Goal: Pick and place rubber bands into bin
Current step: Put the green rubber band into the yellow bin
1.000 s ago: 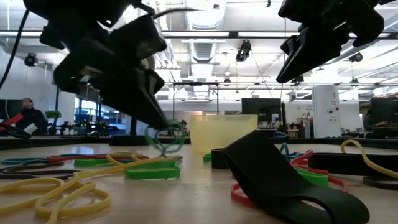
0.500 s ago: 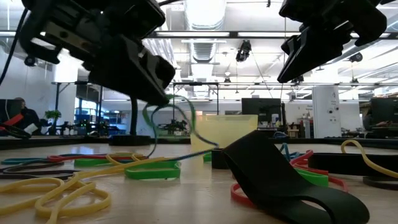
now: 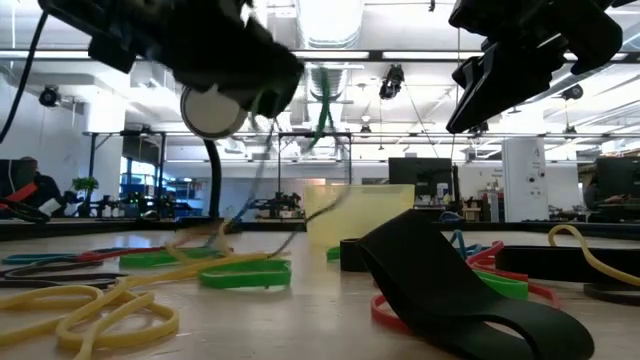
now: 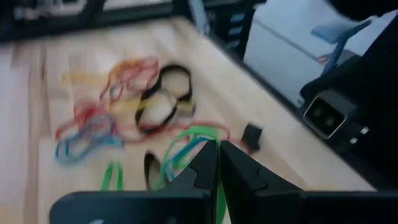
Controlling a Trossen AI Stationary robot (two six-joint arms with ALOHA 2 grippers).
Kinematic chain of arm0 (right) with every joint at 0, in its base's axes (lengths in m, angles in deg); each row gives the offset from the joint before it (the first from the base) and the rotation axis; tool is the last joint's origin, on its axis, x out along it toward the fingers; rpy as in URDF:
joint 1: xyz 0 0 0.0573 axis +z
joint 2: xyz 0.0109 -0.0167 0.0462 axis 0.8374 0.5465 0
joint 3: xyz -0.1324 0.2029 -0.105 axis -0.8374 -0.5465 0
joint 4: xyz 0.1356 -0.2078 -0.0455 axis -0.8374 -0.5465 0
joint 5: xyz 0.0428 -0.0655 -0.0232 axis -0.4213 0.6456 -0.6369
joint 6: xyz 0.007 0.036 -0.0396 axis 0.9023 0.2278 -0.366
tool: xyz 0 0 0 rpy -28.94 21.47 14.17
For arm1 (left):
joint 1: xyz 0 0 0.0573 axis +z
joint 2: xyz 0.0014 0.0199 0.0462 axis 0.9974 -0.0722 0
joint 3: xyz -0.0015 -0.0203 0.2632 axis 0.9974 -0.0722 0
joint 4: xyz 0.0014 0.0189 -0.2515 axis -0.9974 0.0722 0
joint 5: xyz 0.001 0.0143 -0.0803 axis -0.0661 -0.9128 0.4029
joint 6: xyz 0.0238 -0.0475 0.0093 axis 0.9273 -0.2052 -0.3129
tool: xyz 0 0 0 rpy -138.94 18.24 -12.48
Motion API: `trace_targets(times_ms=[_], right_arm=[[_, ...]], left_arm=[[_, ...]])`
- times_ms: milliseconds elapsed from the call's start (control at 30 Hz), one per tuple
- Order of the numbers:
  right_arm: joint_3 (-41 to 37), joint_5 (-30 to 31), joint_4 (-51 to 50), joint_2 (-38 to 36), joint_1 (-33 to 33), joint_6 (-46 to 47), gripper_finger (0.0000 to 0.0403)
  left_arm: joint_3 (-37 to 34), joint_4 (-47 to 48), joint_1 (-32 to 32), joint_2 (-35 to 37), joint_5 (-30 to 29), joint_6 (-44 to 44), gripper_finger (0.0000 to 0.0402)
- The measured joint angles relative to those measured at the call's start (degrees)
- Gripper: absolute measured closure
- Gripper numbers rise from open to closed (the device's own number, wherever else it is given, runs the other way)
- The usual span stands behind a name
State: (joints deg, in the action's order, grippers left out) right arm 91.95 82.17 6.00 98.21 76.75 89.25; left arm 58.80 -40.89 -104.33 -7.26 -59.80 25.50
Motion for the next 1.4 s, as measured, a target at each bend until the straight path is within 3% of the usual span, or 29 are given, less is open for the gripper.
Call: trace_targets(times_ms=[100,200,367,667,933,1067,1400], right_arm=[[0.00,0.02,0.00,0.00,0.00,-0.03,0.0339],[-0.02,0.02,0.02,0.00,0.00,-0.11,0.0337],[-0.04,0.02,0.05,0.00,0.00,-0.20,0.0339],[-0.04,0.04,0.51,0.00,0.00,-0.11,0.0340],[-0.04,0.02,0.84,0.00,0.02,0.04,0.0339],[-0.04,0.04,1.01,0.00,0.02,0.04,0.0338],[-0.04,0.03,1.21,0.00,0.04,0.02,0.0343]], left_arm=[[0.06,1.10,-0.11,0.21,-3.20,-0.90,0.0401],[0.10,10.56,0.47,0.10,-9.75,-4.71,0.0401],[-0.06,11.36,0.07,0.08,-7.38,-5.93,0.0398],[-0.28,11.38,0.10,0.08,-7.41,-5.39,0.0347],[-0.30,12.71,0.10,0.08,-7.56,-5.83,0.0358],[-0.30,14.88,0.08,-0.24,-10.69,-5.79,0.0359],[0.08,15.23,0.10,-8.00,-10.26,-5.66,0.0359]])
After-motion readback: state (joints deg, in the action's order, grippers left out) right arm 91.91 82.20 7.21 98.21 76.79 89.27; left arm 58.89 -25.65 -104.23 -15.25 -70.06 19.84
